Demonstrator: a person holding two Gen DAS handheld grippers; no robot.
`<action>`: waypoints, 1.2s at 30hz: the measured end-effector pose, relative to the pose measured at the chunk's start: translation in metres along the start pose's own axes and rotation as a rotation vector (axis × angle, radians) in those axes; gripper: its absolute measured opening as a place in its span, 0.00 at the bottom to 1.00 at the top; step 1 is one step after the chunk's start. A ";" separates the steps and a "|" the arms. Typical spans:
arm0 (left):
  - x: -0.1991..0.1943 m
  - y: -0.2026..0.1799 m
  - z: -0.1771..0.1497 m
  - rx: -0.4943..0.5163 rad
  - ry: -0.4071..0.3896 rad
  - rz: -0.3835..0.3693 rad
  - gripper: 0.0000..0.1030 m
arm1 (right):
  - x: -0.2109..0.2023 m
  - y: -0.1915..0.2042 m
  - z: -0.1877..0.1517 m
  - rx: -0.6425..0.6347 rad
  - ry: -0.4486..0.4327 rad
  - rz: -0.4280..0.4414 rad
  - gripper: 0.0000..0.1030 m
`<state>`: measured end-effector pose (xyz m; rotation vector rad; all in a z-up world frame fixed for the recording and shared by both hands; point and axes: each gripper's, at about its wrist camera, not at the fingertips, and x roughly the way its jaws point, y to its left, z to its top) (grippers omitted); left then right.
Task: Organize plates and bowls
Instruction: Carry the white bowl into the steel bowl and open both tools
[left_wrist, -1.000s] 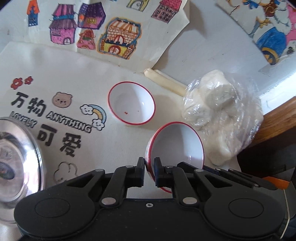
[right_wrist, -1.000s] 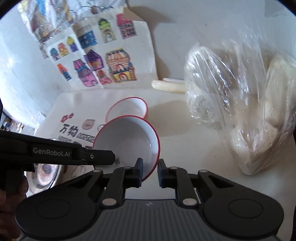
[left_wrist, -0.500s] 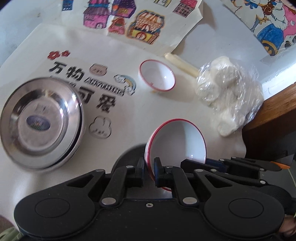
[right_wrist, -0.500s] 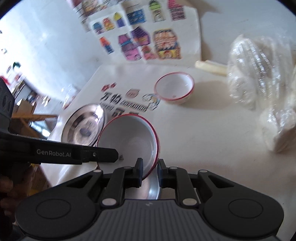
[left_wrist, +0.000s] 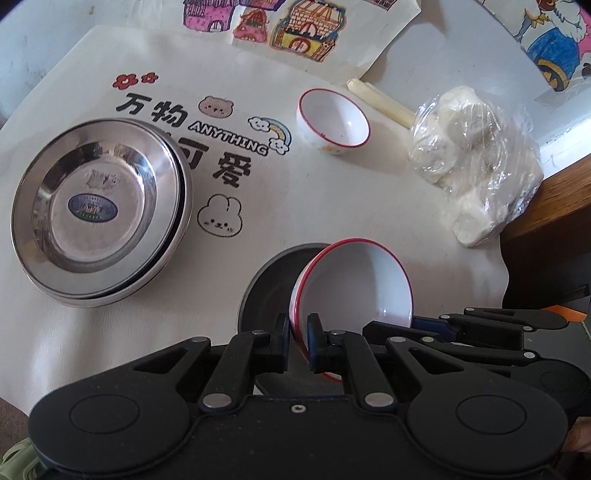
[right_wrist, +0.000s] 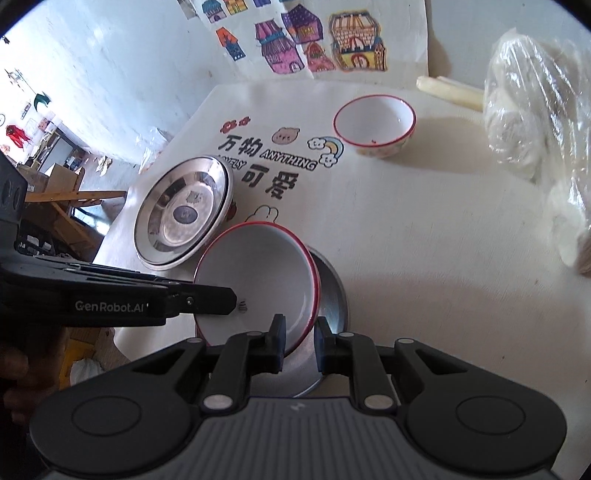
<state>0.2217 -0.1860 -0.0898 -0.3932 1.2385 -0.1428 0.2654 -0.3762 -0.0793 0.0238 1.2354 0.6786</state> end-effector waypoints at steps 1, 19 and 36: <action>0.001 0.000 0.000 0.000 0.004 0.002 0.09 | 0.001 0.000 0.000 0.003 0.006 0.002 0.18; 0.021 0.004 -0.006 0.012 0.092 0.048 0.11 | 0.015 -0.003 -0.005 0.035 0.068 -0.006 0.19; 0.016 0.007 -0.002 -0.008 0.086 0.052 0.18 | 0.015 0.007 -0.002 -0.013 0.044 -0.055 0.26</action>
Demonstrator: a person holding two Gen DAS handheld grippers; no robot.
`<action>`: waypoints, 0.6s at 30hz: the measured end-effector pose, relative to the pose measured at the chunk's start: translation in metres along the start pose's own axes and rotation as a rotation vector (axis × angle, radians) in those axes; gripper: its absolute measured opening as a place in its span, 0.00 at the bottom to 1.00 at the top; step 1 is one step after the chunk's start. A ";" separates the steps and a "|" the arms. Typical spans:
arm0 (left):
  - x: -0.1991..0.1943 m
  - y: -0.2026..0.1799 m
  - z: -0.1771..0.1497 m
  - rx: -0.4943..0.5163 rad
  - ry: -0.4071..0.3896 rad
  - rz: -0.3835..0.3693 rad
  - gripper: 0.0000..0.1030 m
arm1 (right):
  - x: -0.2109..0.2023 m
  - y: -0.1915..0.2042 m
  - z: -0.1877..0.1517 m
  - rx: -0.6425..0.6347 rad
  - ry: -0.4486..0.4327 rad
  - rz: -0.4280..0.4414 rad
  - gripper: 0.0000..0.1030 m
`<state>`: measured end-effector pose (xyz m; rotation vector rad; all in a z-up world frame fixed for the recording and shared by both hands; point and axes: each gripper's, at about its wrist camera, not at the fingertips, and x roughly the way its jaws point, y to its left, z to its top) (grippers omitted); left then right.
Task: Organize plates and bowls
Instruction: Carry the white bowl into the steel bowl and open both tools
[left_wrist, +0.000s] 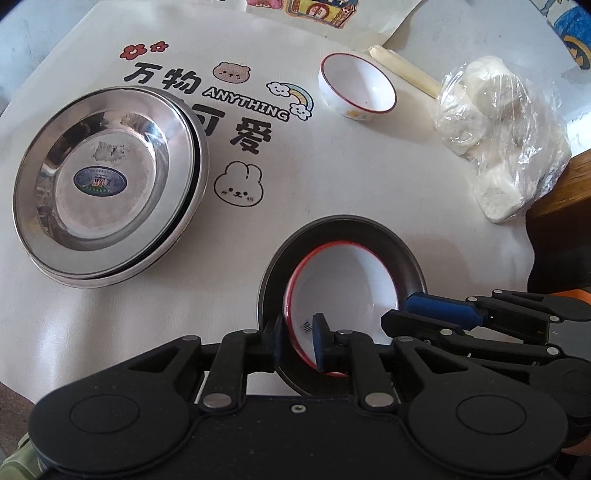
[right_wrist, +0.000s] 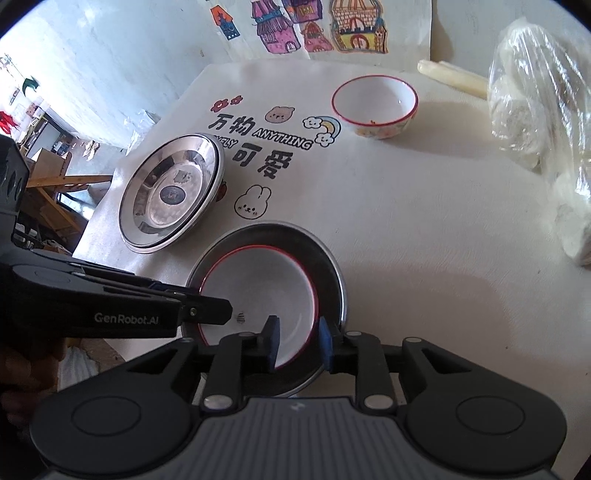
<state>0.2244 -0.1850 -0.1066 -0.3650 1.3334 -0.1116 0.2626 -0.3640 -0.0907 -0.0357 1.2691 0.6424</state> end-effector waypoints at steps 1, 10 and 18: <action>-0.002 0.000 0.000 0.000 -0.004 0.000 0.19 | -0.001 0.001 0.000 -0.004 -0.002 -0.005 0.27; -0.023 0.001 0.008 -0.009 -0.076 -0.039 0.22 | -0.016 0.005 0.005 -0.050 -0.040 -0.064 0.41; -0.034 0.004 0.027 -0.048 -0.195 -0.048 0.73 | -0.024 -0.005 0.012 -0.027 -0.062 -0.103 0.54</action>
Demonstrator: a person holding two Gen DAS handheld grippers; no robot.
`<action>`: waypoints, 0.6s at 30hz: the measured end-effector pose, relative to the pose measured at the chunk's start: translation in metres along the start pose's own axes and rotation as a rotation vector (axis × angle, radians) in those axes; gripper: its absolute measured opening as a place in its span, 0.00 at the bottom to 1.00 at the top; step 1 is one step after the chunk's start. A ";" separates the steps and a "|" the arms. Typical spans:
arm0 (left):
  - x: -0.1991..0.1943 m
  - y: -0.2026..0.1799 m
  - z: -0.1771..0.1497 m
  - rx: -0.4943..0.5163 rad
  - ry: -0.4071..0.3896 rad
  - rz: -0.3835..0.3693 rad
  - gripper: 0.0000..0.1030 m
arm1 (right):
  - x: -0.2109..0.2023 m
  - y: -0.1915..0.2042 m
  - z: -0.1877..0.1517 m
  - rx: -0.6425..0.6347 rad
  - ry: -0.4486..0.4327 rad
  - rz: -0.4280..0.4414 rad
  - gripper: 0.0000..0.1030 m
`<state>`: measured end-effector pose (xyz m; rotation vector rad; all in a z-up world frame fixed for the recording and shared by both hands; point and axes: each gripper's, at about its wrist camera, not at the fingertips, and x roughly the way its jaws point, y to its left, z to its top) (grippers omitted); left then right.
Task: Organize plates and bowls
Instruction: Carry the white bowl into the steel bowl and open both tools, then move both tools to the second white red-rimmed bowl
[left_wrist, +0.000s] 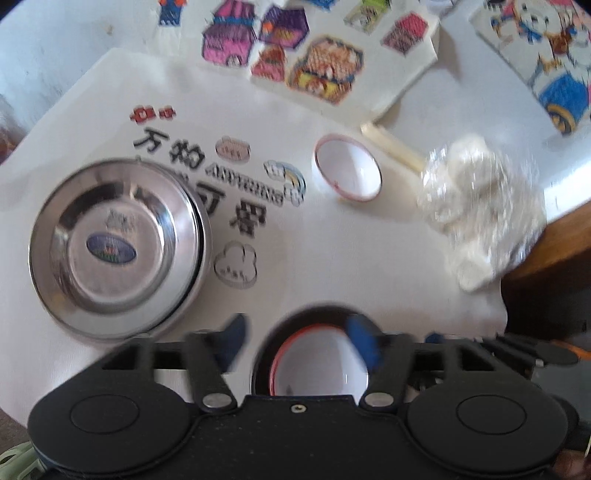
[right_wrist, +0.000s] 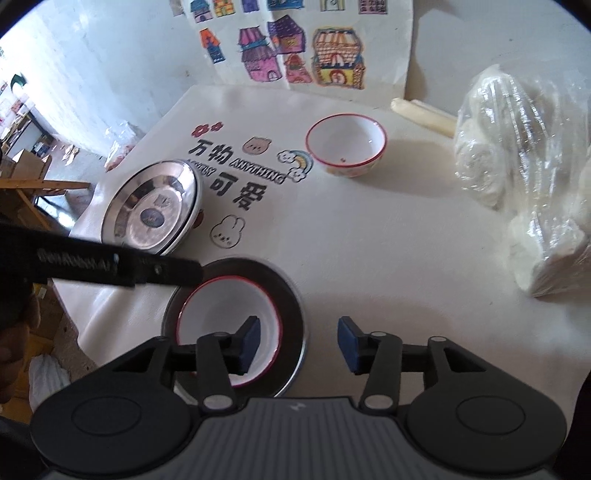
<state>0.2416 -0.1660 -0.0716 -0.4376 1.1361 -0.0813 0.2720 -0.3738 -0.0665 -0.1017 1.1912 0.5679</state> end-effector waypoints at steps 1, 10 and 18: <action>0.000 0.001 0.003 -0.002 -0.013 0.000 0.77 | 0.000 -0.001 0.001 0.003 -0.003 -0.006 0.57; 0.013 0.003 0.030 0.031 -0.045 0.094 0.99 | 0.005 -0.017 0.014 0.067 -0.028 -0.053 0.94; 0.032 -0.007 0.055 0.102 -0.105 0.187 0.99 | 0.013 -0.034 0.022 0.144 -0.087 -0.083 1.00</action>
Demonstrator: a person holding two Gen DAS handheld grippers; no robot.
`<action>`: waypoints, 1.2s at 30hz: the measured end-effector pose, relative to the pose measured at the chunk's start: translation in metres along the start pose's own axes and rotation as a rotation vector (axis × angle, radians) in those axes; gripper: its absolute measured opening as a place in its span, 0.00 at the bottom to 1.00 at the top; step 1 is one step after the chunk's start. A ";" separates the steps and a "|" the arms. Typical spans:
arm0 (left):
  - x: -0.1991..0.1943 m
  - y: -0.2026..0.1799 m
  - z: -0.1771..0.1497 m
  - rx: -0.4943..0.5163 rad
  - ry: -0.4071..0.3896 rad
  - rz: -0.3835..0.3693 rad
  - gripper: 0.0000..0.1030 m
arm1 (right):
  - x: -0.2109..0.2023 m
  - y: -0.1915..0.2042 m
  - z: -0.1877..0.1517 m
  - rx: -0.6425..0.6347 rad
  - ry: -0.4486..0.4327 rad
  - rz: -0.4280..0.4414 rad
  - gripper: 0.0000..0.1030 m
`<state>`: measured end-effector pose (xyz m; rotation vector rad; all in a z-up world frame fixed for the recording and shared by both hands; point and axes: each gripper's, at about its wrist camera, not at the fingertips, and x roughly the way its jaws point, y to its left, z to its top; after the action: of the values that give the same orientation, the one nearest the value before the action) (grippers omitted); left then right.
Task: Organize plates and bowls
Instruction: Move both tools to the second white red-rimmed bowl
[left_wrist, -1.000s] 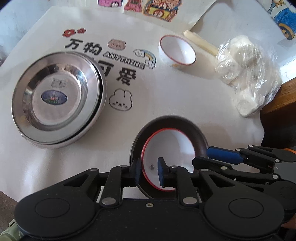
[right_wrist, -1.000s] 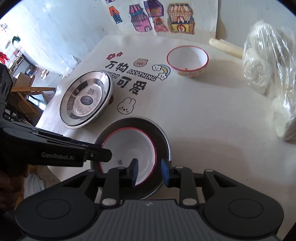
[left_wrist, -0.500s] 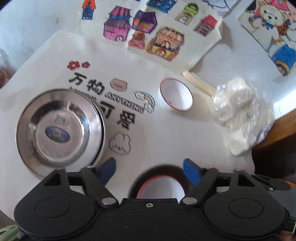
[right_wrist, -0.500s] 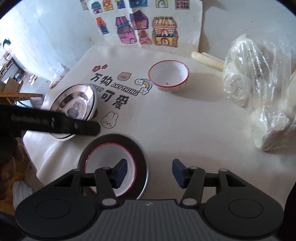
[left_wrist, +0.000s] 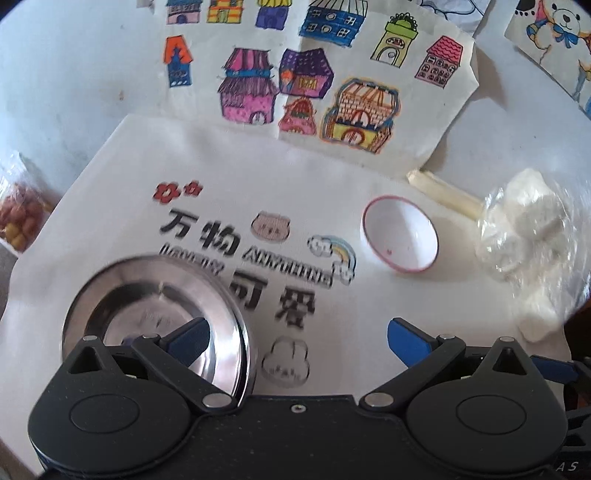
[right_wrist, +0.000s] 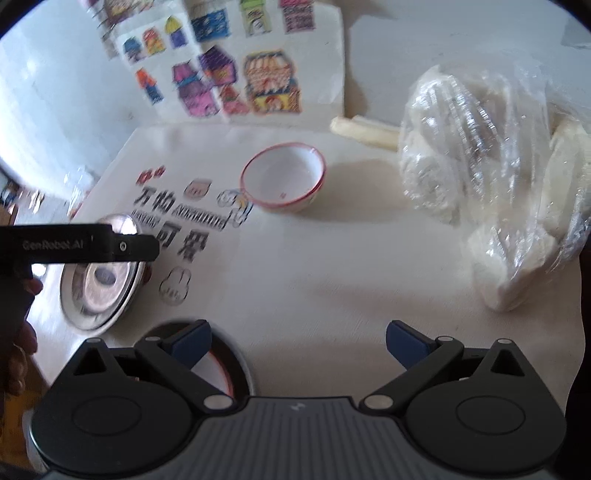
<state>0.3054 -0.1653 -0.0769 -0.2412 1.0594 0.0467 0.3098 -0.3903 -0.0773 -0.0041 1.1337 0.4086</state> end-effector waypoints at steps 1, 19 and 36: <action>0.004 -0.002 0.005 0.005 -0.001 -0.003 0.99 | 0.001 -0.003 0.002 0.011 -0.019 -0.007 1.00; 0.096 -0.037 0.089 0.202 0.056 -0.017 0.99 | 0.057 -0.025 0.058 0.101 -0.167 -0.150 1.00; 0.124 -0.053 0.093 0.369 0.106 0.028 0.99 | 0.090 -0.013 0.059 0.099 -0.202 -0.157 1.00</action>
<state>0.4543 -0.2059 -0.1315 0.1064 1.1557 -0.1370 0.3979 -0.3620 -0.1341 0.0340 0.9457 0.2081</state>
